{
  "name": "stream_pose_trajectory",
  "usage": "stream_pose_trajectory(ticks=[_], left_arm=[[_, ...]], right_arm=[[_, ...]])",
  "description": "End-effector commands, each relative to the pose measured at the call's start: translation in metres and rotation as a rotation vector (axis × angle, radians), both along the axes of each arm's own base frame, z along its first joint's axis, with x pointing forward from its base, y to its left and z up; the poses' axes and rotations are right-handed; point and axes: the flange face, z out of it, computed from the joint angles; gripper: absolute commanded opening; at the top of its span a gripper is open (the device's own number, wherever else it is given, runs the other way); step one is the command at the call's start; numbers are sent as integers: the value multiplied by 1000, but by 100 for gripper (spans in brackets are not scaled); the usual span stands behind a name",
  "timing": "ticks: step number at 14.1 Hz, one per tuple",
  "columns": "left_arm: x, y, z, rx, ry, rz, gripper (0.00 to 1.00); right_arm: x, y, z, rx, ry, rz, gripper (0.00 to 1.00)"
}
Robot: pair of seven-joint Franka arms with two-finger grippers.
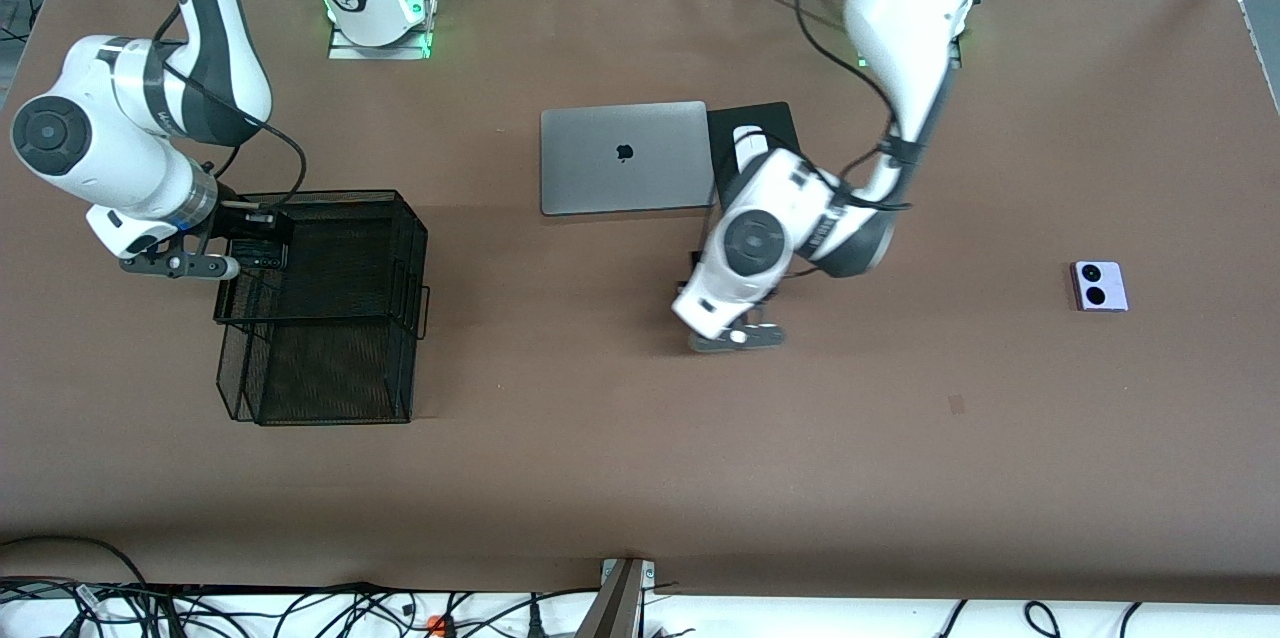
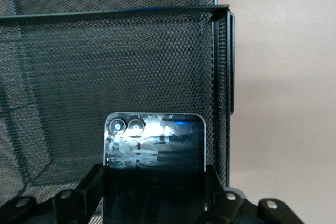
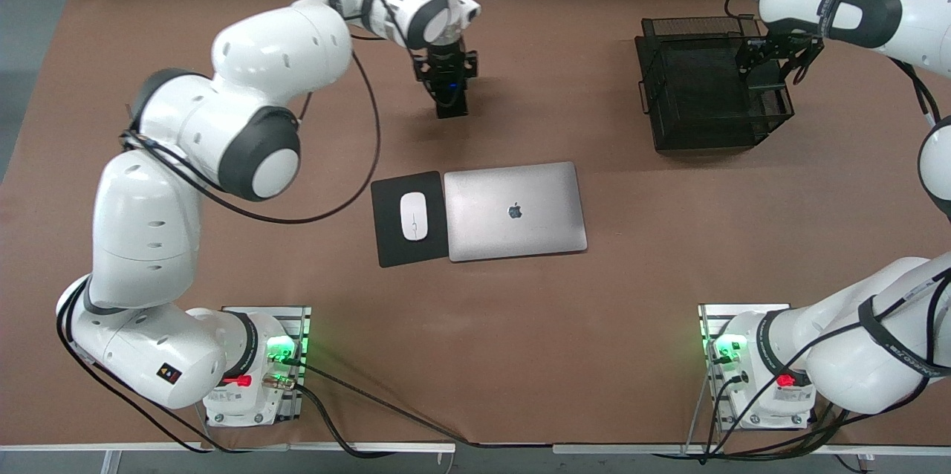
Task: Place phones with both arms
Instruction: 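Carry the flip phone to the basket while the left gripper carries the bar phone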
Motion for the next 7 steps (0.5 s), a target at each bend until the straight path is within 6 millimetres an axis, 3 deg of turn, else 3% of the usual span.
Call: stream_pose_trajectory(ticks=[1,4,7], left_arm=[[-4,-52,-4,-28,-33,-49,0],[-7,-86,-28,-68,-104,-56,0],[-3,-85,-41,-73,-130,-44,0]], right_arm=[[-8,0,-5,15,-33,13,28],[-8,-2,-13,3,-43,12,28],[-4,-2,-16,-5,-65,10,28]])
